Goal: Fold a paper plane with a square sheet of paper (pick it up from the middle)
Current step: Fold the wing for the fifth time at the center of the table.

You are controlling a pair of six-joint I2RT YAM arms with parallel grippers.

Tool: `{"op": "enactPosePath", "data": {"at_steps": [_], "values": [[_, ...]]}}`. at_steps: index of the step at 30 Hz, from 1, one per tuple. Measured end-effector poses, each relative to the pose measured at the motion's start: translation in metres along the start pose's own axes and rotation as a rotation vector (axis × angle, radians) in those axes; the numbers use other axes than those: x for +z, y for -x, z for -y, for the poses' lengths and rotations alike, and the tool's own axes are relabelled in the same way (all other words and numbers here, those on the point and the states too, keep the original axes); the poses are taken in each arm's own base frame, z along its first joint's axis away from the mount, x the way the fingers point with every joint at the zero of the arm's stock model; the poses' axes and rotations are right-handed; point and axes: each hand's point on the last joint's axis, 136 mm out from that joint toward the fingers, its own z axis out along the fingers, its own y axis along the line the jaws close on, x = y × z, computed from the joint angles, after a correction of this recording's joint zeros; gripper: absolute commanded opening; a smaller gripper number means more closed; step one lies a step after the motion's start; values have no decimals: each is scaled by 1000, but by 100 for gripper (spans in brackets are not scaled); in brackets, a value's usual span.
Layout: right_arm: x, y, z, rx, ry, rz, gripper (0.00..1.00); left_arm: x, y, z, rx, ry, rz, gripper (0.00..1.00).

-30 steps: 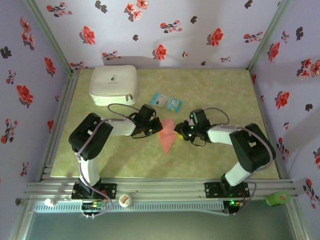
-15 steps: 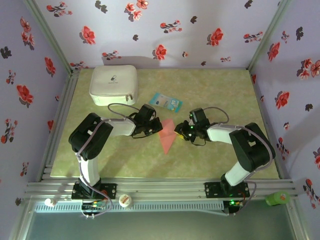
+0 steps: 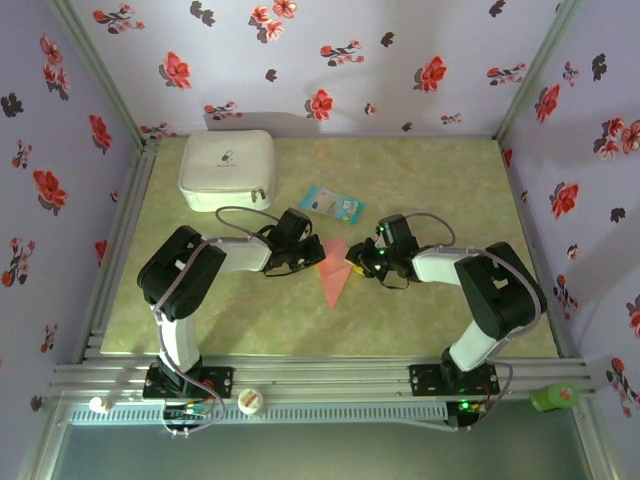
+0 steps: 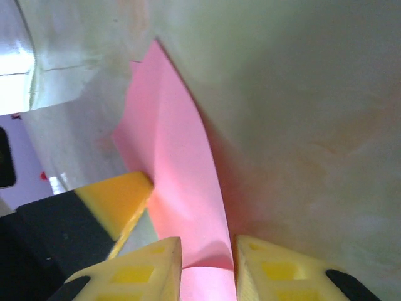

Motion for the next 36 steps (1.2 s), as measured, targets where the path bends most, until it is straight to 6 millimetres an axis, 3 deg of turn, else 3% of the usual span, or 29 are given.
{"op": "enactPosePath", "data": {"at_steps": [36], "values": [[12, 7, -13, -206, 12, -184, 22, 0, 0, 0, 8, 0, -1, 0]]}}
